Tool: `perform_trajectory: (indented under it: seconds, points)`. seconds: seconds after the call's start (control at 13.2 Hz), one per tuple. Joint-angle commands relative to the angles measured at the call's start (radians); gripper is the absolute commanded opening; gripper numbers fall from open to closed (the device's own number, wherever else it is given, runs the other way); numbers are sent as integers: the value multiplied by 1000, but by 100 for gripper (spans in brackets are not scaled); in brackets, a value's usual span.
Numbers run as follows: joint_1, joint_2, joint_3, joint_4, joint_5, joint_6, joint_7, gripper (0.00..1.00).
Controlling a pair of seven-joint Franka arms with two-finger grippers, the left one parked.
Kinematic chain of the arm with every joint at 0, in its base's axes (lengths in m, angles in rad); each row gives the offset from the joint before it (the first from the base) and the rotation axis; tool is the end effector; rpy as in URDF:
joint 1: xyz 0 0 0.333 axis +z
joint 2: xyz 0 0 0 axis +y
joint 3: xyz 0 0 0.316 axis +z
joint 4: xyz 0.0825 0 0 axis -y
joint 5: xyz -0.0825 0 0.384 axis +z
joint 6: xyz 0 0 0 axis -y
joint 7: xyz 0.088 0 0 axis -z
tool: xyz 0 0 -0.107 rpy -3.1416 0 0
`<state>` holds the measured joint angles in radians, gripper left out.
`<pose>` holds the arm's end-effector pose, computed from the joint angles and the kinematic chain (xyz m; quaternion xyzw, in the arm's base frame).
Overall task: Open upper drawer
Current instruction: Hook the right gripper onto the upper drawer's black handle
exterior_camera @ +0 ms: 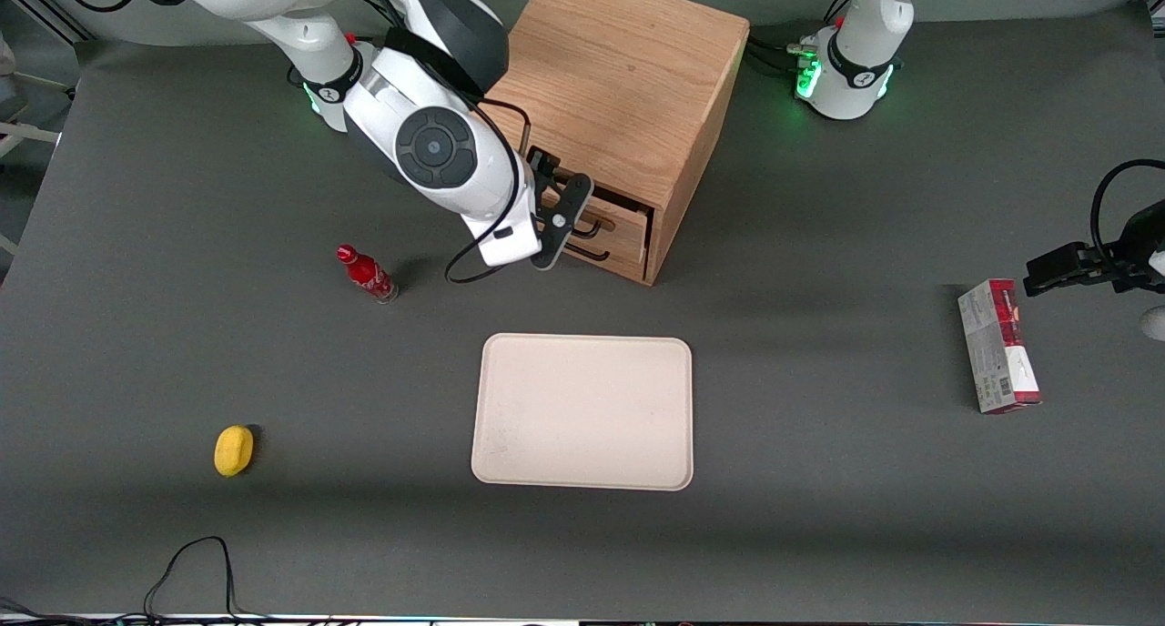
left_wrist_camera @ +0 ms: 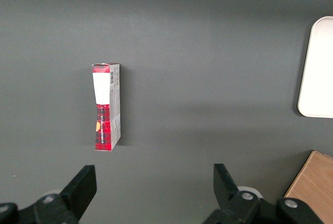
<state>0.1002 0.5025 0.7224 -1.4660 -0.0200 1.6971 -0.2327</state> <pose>0.5038 0.4253 0.4384 -0.8598 -0.4814 0.1151 0.1256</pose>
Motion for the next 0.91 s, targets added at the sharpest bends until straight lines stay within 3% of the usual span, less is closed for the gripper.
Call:
perform_trajectory:
  seconds: [0.0,0.45,0.68,0.83]
  points:
    - [-5,57,19,26,-66,28,-22,100]
    - [13,97,15,-7,-112,133,-40,100]
    - [9,110,9,15,-190,133,-69,100]
    - [7,120,-44,41,-193,131,-137,100]
